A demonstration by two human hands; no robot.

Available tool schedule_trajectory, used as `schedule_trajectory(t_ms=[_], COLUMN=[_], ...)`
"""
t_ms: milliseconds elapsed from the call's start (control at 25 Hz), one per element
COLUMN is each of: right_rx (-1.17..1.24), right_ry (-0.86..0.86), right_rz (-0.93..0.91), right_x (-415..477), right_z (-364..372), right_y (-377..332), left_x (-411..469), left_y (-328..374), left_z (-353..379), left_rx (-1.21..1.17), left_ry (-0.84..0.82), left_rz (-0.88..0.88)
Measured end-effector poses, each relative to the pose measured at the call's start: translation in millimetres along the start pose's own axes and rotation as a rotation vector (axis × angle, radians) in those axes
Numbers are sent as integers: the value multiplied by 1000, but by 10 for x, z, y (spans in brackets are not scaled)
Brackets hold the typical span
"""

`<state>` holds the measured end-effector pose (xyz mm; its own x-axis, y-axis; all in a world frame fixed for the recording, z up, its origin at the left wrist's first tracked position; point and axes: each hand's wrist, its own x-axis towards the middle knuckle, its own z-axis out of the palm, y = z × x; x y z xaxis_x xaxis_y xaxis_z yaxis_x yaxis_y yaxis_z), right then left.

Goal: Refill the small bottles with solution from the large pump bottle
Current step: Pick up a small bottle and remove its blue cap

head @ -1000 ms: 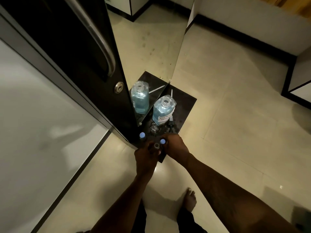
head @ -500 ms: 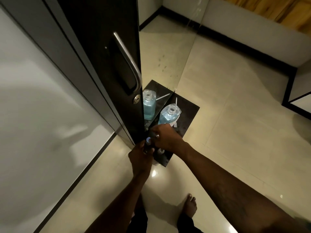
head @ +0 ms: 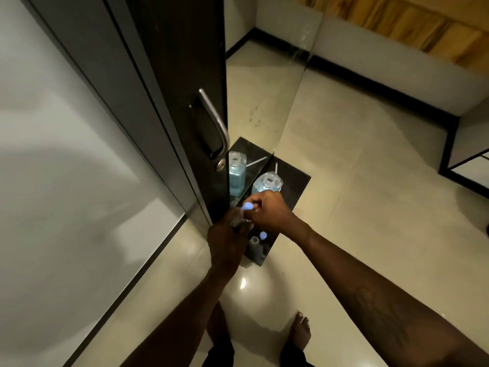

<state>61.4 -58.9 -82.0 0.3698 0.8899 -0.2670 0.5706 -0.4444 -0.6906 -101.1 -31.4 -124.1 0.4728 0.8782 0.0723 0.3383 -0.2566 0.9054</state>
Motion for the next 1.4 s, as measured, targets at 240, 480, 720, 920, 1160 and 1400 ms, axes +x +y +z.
schedule_trajectory(t_ms=[240, 480, 720, 920, 1160, 1400], right_rx=[158, -142, -84, -133, -107, -67], right_ry=[109, 223, 116, 193, 142, 177], right_rz=[0, -110, -176, -42, -132, -220], right_x=[-491, -730, -867, -782, -731, -689], right_z=[-974, -1468, -1670, -1656, -1588, -1548], right_y=[-423, -613, -607, -634, -661, -635], left_x=[241, 369, 464, 516, 566, 599], left_y=[919, 1539, 1496, 1392, 1225, 1169], left_z=[-163, -200, -89, -47, -36, -119], left_rx=[112, 75, 63, 54, 92, 87], left_ry=[-30, -199, -319, -324, -373, -503], left_rz=[250, 170, 137, 54, 63, 77])
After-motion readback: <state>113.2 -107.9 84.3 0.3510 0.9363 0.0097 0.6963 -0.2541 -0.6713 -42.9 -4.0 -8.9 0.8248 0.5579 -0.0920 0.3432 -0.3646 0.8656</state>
